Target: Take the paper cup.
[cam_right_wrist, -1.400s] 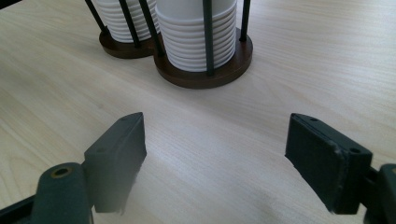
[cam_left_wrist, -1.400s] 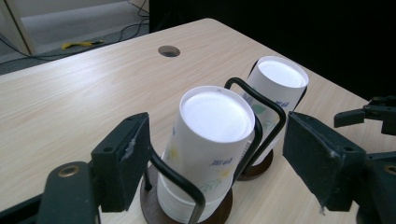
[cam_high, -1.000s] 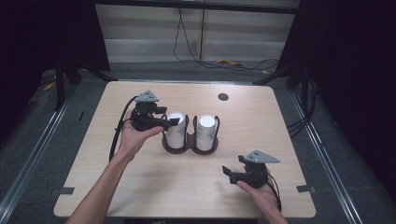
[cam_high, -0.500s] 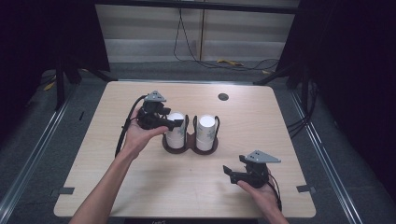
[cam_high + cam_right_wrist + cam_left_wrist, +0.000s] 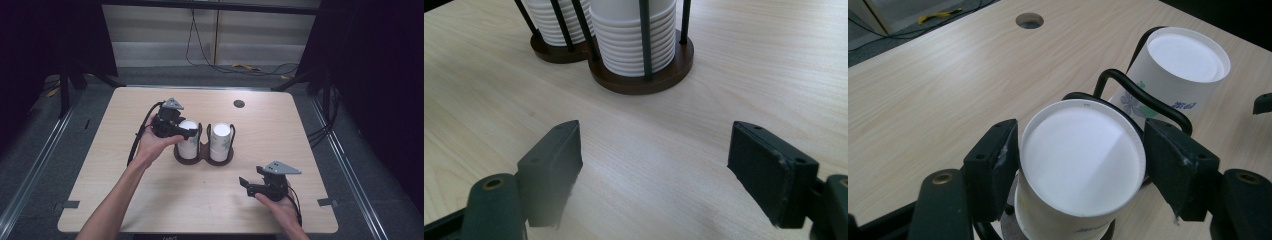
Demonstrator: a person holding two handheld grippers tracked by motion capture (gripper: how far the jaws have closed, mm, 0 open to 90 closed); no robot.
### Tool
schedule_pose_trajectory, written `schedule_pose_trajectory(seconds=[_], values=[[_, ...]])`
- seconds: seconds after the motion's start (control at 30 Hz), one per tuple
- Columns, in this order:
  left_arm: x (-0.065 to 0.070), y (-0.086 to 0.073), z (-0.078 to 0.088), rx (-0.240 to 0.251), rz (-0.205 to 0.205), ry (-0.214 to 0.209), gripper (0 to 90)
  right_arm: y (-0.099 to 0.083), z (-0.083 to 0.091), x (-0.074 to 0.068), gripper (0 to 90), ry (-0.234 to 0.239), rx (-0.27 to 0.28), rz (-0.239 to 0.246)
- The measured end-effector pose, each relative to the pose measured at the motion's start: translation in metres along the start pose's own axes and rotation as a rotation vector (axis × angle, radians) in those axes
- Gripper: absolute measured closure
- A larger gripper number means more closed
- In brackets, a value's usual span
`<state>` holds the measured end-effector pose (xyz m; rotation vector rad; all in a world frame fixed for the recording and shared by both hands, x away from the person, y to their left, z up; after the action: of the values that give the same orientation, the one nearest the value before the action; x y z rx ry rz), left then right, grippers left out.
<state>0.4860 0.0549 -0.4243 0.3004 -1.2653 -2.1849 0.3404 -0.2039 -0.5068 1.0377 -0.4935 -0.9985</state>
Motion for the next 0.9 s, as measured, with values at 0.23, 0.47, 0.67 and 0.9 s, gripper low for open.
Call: schedule_pose_trajectory(seconds=[0.23,0.47,0.67,0.9], values=[[0.001,-0.004,-0.004,-0.045,-0.016,0.003,29.8,0.000,0.000,0.000,21.8,0.000,0.001,-0.001],[0.000,-0.005,-0.004,-0.063,-0.031,0.020,33.5,0.000,0.000,0.000,21.7,0.005,0.002,-0.004],[0.000,0.000,-0.001,-0.039,-0.026,0.017,34.3,0.000,-0.001,0.000,21.7,0.004,-0.001,-0.007],[0.002,0.007,0.007,-0.016,-0.035,0.015,34.9,0.000,-0.001,-0.001,21.7,0.005,-0.001,-0.007]])
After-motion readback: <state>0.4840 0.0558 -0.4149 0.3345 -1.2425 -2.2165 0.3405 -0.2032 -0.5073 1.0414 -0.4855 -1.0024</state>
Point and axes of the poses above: each handheld gripper's, and its own axes: z roughly backward along the jaws, y roughly out of its top, x roughly to its right, the point moved 6 cm from there along -z, roughly forward along the jaws, and after that the axes turned 7 degrees about x, right-handed, at the moved point
